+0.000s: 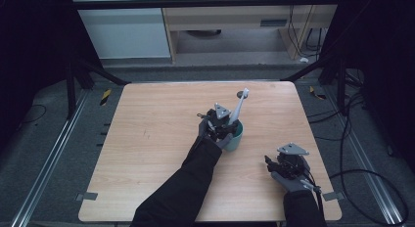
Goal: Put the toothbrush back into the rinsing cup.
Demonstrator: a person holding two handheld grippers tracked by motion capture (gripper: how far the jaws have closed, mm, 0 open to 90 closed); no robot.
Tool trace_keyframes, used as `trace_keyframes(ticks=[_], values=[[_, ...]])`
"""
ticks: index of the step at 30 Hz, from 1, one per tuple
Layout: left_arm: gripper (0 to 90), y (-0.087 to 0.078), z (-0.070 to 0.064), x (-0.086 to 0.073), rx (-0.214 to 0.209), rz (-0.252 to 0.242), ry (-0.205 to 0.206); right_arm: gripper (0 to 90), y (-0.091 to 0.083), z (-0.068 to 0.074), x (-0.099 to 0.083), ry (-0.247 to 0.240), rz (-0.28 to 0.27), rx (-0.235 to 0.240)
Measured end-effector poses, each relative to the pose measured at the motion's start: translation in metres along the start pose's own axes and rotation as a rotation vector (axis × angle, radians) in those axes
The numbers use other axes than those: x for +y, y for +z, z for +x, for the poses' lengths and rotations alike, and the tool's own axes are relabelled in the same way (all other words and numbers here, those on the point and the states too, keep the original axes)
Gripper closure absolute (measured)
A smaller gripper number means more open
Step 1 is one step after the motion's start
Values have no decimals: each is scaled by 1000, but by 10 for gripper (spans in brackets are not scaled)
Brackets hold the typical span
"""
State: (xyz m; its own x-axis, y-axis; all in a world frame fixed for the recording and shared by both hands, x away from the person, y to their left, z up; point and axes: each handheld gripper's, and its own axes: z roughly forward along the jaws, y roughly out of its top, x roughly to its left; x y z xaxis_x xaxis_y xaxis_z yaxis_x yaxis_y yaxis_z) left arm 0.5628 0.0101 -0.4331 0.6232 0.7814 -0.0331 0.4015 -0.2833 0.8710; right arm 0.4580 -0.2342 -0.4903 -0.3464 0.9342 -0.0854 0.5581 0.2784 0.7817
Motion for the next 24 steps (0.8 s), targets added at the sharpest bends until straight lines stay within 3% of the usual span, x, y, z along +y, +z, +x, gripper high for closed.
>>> trace_keyframes(ticks=[5,9,16,21,24], values=[[529,-9,3,0,-33,-16,-4,366,0,0,0,3,-2,-2],[503,-28,6,4,-67,-39,16,364,-1,0,0,-2,-3,-3],[462,-65,16,4,-69,-40,67,359,-2,0,0,4,-5,-1],[437,-91,31,-6,-60,-5,94,349,-3,0,0,5,-7,-5],[424,-108,44,-16,-53,13,87,339,-5,0,0,13,-9,-5]])
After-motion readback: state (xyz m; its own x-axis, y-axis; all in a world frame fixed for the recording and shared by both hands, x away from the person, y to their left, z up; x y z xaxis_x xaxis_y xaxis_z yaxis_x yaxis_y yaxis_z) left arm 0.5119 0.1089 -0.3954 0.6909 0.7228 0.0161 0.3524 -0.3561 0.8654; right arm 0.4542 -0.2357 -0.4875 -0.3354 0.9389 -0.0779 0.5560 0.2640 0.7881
